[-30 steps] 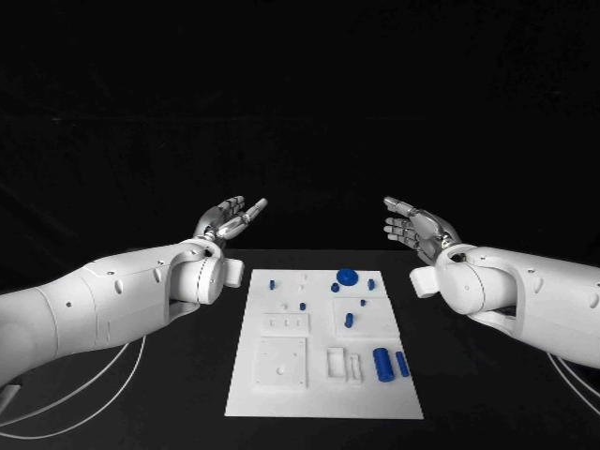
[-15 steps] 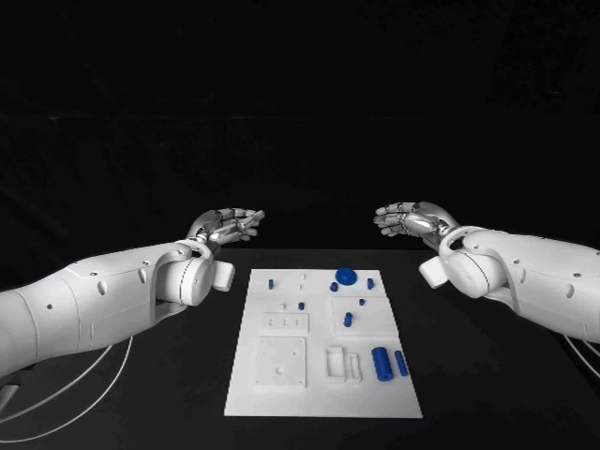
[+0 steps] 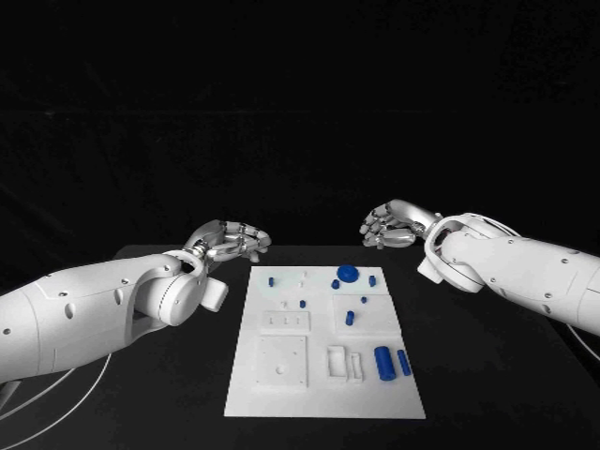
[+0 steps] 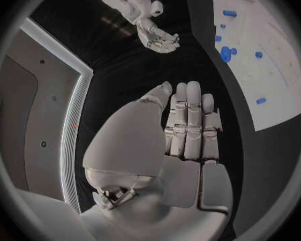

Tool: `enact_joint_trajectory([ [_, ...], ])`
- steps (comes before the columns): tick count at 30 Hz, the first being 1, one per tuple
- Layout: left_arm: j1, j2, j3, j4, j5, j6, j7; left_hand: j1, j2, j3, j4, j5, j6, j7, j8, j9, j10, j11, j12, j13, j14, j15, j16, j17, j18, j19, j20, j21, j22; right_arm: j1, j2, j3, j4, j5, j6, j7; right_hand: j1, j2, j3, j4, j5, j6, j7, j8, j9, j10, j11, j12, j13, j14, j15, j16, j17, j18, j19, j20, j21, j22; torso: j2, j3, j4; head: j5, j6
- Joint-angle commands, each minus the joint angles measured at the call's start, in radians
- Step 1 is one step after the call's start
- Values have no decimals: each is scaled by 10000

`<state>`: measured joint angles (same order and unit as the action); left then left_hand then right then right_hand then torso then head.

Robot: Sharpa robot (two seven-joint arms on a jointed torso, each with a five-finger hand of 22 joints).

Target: Assemble the parts on the task board

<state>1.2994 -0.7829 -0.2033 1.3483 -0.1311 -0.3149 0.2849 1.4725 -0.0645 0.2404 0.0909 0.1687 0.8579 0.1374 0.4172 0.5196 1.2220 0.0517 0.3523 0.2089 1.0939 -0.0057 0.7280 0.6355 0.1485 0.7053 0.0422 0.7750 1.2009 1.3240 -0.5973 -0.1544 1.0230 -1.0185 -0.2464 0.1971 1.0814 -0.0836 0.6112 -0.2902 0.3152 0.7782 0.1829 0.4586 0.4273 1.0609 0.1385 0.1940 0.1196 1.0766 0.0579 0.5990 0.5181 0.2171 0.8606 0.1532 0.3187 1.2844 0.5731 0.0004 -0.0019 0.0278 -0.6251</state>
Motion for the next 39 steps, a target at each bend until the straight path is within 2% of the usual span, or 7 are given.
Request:
enact_joint_trajectory([
  [1,13,-243,6,471,-988,713,-15,-141,-82,5,-180,-152,99,7,-151,-41,36,11,-61,42,45,-77,153,80,31,133,-97,77,10,18,119,12,-106,-2673,195,-154,684,-290,-283,-34,189,727,-217,-71,37,853,-480,-97,94,2728,-805,2226,1532,447,3325,-1121,1634,481,183,-8,61,-108,34],
  [3,13,-384,9,742,-988,746,46,-245,-181,9,-300,-355,72,37,-267,-79,-89,79,-216,34,47,-106,251,123,-3,204,-170,124,7,31,189,12,-165,-3214,222,-224,804,-318,-473,-25,182,779,-207,-219,-7,867,-486,-277,74,2947,-818,3377,2300,447,3979,-1512,2350,525,256,-27,96,-139,52],
  [7,11,-639,10,1176,-988,721,105,-471,-273,95,-471,-454,23,93,-456,-125,-213,177,-500,26,-25,-103,337,141,-103,228,-285,136,-26,31,303,12,-223,-3852,243,-368,834,-320,-566,-44,179,851,-219,-438,-47,932,-457,-561,50,2624,-796,4414,2985,447,4070,-1723,3093,515,387,-42,204,-202,68],
  [16,20,-972,42,1779,-1185,706,145,-1179,-338,560,-1216,-548,109,119,-767,-102,-84,229,-1055,144,-51,-122,523,96,-399,289,-637,205,-108,25,761,-25,-422,-4918,257,-823,802,-341,-606,-39,78,899,-208,-593,-42,992,-432,-804,37,2472,-770,4873,3160,447,4008,-1800,3571,497,679,-65,423,-305,121],
  [19,38,-980,203,1882,-1236,701,120,-1721,-337,921,-1767,-571,204,102,-870,-38,270,82,-1011,384,-57,-139,596,39,-575,313,-836,246,-158,25,857,-44,-445,-5203,235,-995,757,-369,-641,-33,33,889,-205,-626,-42,972,-419,-859,28,2458,-760,4929,3168,447,4000,-1807,3635,493,791,-84,468,-351,148],
  [23,135,-991,253,2008,-1236,687,132,-2575,-313,1620,-2721,-590,261,106,-1016,90,309,59,-1015,699,-69,-139,682,-61,-841,336,-1135,326,-224,25,945,-59,-503,-5483,194,-1133,735,-432,-670,-32,-46,852,-211,-685,-51,901,-383,-960,1,2437,-725,4996,3168,447,3978,-1820,3707,486,951,-116,536,-450,223],
  [39,574,-1161,265,2406,-1237,846,143,-3508,-429,2331,-3432,-717,70,235,-1223,265,-360,369,-1459,802,-312,-6,612,-231,-1169,169,-1422,394,-279,-73,1091,-256,-614,-5806,363,-1208,565,-634,-845,-24,-66,682,-185,-894,-129,575,-223,-1272,-158,2380,-567,5160,3124,447,3923,-1831,3854,463,1293,-166,572,-484,234],
])
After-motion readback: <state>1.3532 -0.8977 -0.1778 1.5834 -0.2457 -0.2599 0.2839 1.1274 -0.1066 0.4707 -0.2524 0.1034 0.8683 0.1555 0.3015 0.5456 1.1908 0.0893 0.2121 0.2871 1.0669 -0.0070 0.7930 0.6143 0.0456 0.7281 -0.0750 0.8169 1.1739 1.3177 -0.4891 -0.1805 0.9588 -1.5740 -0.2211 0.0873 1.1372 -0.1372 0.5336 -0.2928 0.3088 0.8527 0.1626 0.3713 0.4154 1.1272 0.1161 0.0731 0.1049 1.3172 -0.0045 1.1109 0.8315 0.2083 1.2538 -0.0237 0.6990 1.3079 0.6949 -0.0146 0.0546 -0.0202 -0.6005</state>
